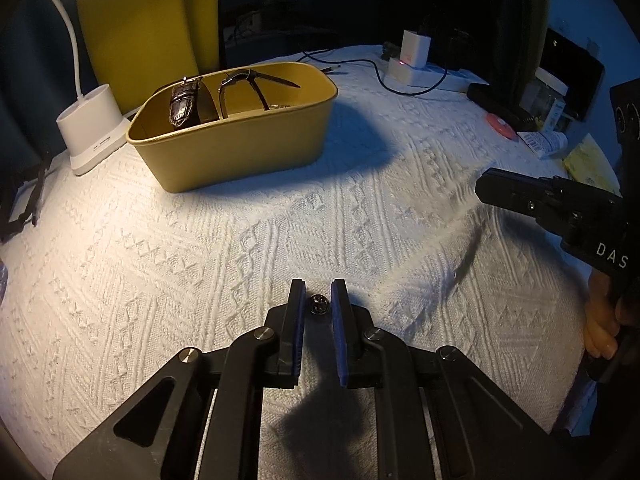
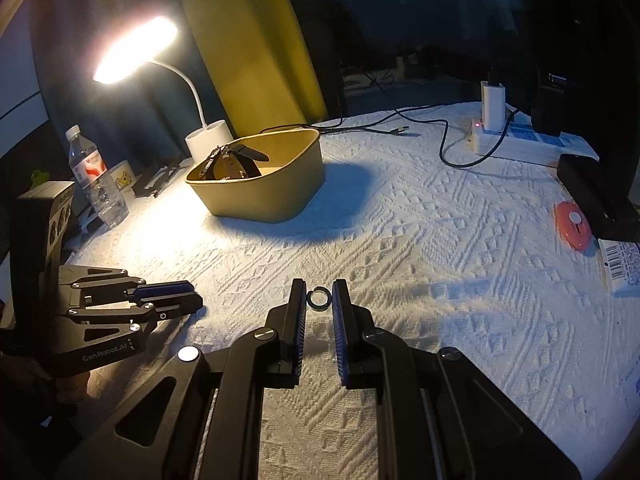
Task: Organize jewelry
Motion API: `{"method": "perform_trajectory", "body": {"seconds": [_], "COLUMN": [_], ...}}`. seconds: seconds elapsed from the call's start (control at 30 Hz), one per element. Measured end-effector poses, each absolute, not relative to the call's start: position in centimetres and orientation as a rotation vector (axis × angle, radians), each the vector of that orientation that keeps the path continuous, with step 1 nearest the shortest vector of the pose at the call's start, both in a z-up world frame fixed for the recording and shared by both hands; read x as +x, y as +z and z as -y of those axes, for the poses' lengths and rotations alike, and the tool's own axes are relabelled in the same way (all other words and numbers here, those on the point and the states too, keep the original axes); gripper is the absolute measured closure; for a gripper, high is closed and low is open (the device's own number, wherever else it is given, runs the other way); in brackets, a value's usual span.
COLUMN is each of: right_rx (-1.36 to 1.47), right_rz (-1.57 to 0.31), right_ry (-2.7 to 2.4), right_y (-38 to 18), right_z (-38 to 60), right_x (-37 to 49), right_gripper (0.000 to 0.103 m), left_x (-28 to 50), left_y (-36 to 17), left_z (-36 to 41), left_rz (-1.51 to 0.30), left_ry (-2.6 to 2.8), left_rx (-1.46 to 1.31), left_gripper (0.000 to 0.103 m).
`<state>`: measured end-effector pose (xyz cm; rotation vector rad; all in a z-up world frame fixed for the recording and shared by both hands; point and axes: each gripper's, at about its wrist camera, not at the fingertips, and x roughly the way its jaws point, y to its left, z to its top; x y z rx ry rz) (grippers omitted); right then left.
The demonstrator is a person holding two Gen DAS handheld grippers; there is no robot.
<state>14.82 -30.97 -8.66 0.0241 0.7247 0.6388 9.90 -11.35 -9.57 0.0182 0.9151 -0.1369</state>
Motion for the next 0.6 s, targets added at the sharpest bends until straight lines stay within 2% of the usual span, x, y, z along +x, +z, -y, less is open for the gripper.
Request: {"method": "perform_trajectory", "body": {"seconds": [0.23,0.6], "right_rx": [0.008,-0.047], "right_rz": [-0.706,-0.663], "right_ry": [0.652,0.681], "right_y": [-7.9,-5.7], "right_z": [30.3,27.5], "right_x": [14.9,16.1], "right_gripper": [0.09,0.09], "left_x": [9.7,10.3], "left_y": [-8.7,-4.6], "left_z": [11.0,7.8], "left_rz": [-0.882,-0.729], "left_ry": [-0.133,-0.12], "left_rx": [-0.012,-0.06], "left_gripper": [0.089,0.089]}}
